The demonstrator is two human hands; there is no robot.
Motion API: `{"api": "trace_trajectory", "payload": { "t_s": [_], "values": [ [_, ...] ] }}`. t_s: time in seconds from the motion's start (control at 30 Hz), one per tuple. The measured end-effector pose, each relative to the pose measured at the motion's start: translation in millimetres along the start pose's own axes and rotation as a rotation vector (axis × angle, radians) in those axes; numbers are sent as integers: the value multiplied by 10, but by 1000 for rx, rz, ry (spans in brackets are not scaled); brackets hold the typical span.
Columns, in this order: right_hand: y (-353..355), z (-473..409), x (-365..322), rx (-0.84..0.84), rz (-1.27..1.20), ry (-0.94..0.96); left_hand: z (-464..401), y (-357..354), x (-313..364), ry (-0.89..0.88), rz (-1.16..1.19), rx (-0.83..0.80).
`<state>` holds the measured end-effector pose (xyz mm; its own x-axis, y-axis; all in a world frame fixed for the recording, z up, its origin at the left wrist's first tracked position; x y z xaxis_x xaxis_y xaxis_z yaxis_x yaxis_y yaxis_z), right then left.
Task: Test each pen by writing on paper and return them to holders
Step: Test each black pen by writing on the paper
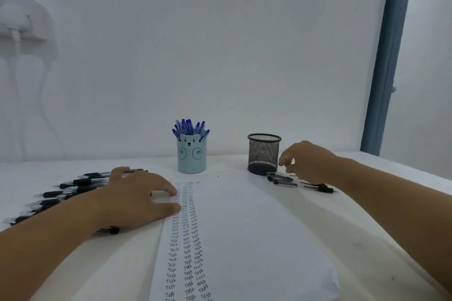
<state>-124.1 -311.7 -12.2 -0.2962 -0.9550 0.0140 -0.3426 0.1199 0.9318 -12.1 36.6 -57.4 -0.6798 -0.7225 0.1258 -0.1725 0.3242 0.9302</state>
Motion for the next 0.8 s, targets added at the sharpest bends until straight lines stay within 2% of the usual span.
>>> {"api": "trace_trajectory", "payload": {
  "t_s": [0.1,0.2,0.3,0.4,0.47,0.67,0.8],
  "values": [
    [42,-53,-306,45,-12,96,3,30,5,-17,37,32],
    [61,-36,-802,79,-138,245,-3,152,-18,5,191,73],
    [0,-44,-1334,19,-275,400,-6,370,-153,43,308,143],
    [-126,-122,-1731,-66,-343,513,27,540,-380,104,229,155],
    [-222,-195,-1898,-110,-354,540,64,573,-526,140,189,114],
    [-402,-428,-1999,-370,-413,494,108,446,-599,157,287,5],
    [-532,-480,-1958,-358,-562,468,77,354,-595,140,293,-8]
  ]
}}
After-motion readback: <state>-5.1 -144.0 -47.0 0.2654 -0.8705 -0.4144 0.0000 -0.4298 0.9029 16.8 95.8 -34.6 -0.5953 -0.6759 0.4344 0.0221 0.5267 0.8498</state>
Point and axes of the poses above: each hand's wrist, its own z-axis away from the middle knuckle, its own y-axis out of the back of the hand, x = y × z, the point moved 5 cm from there along -z, towards the middle knuckle, and after that the axes turned 7 degrees about x, right-handed, at the moved point
